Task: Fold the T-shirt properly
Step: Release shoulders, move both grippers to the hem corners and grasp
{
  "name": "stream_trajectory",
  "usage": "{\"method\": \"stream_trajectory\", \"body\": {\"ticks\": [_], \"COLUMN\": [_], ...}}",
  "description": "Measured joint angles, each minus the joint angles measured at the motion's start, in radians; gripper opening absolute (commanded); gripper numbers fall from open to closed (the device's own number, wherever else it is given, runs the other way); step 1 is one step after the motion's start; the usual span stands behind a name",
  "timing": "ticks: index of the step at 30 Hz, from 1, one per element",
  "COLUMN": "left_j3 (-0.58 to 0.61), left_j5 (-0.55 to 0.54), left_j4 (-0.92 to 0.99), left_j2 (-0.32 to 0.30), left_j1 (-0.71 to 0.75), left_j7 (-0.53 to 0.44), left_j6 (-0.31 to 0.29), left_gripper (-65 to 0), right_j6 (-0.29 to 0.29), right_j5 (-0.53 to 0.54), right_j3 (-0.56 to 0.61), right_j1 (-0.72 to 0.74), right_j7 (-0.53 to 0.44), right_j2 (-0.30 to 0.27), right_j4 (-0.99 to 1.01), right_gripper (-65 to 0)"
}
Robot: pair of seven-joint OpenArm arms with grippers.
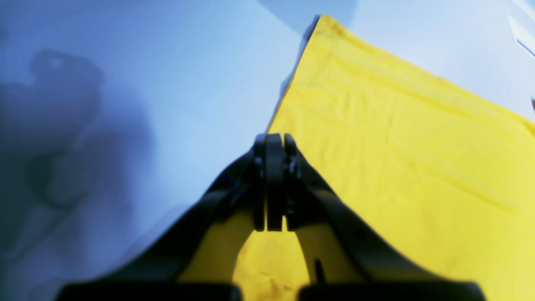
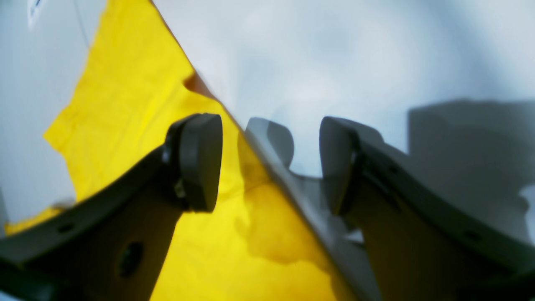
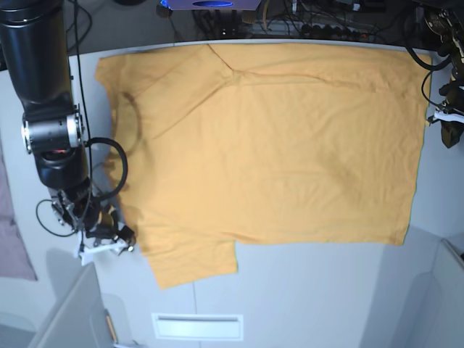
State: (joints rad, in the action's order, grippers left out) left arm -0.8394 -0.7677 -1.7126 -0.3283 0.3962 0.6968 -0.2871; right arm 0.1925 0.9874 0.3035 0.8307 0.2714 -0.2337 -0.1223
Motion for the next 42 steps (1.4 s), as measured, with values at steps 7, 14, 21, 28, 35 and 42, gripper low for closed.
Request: {"method": "stream_trajectory", "body": {"ticks": [7, 14, 21, 28, 35, 42], "left_j3": [0.003, 0.003, 0.091, 0.120, 0.178, 0.380], "left_j5": [0.000, 0.000, 0.087, 0.360, 0.639, 0.654], "left_j4": [0.000, 0.000, 0.132, 0.340, 0.716, 1.147], "left_j2": [-0.026, -0.024, -0.069, -0.061, -0.084, -0.138], "left_j1": [-0.003, 0.000, -0.082, -0.366, -0.752, -1.039], "left_j7": [-0.004, 0.000, -0.002, 0.003, 0.000, -0.146], "left_j6": [0.000, 0.000, 0.000, -0.003, -0.003, -0.004], "left_gripper": [-65.0, -65.0, -65.0, -42.1, -18.1, -19.3], "right_j6": [0.003, -0.001, -0.001, -0.002, -0.001, -0.001], "right_j5": [-0.002, -0.001, -0.001, -0.002, -0.001, -0.001], "right_j3": [0.049, 0.120, 0.123, 0.124, 0.124, 0.124], "right_j1": [0.002, 0.000, -0.008, -0.012, -0.026, -0.026], "right_j7": [-0.010, -0.015, -0.026, -0.048, -0.053, -0.051], "right_j2": [0.027, 0.053, 0.050, 0.051, 0.048, 0.047], "right_j4": [-0.003, -0.030, -0.031, -0.031, -0.031, -0.031], "right_gripper": [-30.8, -31.8, -54.6, -65.0, -65.0, -65.0]}}
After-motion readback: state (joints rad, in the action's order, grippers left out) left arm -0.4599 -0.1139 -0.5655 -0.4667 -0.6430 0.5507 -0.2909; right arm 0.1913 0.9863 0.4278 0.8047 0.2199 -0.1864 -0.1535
